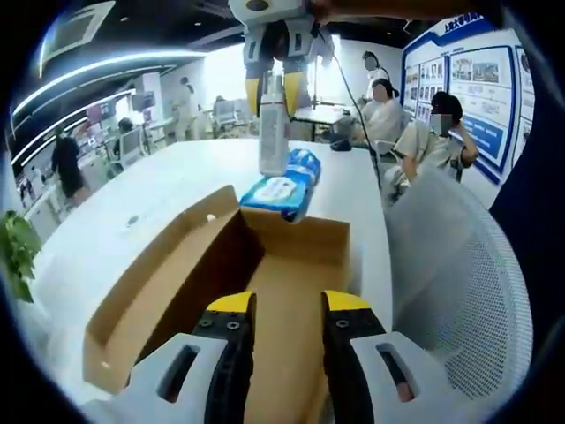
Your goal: Operate the shoe box by opening the lid, removing the specified soft item, and placing it in the target area until the item is outside and the box remains undamaged.
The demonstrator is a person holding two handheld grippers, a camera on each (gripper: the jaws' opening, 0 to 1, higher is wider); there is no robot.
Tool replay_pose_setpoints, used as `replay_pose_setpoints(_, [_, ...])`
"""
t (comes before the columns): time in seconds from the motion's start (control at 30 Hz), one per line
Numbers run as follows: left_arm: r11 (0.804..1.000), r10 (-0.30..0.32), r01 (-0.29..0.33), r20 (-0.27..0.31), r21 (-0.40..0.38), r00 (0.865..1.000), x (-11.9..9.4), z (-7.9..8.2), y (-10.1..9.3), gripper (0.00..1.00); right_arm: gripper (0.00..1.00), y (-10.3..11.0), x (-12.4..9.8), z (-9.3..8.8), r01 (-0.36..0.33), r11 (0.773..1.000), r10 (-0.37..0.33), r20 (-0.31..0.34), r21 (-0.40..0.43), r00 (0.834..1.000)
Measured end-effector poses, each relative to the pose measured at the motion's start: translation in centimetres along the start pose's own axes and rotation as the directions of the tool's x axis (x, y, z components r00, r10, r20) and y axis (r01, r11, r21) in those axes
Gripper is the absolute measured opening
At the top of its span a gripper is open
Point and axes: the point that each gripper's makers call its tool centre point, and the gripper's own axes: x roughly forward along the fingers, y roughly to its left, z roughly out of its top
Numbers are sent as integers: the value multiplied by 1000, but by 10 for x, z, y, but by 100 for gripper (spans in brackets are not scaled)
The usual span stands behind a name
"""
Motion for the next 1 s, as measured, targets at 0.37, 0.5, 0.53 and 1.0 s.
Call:
replay_pose_setpoints(0.37, [1000, -4, 4, -16, 18, 1000, 19, 17, -4, 27, 19, -20, 1, -56, 21, 999, -19, -82, 24, 996])
replay_pose_setpoints(0.5, [1000, -9, 10, -15, 14, 1000, 29, 23, -6, 27, 19, -30, 5, -85, 28, 999, -25, -140, 23, 990])
replay_pose_setpoints(0.53, [1000, -11, 11, -17, 17, 1000, 30, 23, -7, 27, 19, -31, 5, -87, 28, 999, -25, -144, 24, 989])
replay_pose_setpoints(1.0, [1000, -7, 7, -40, 2, 999, 36, 20, 0, 27, 19, -77, 21, -128, 54, 997, -42, -190, 60, 981])
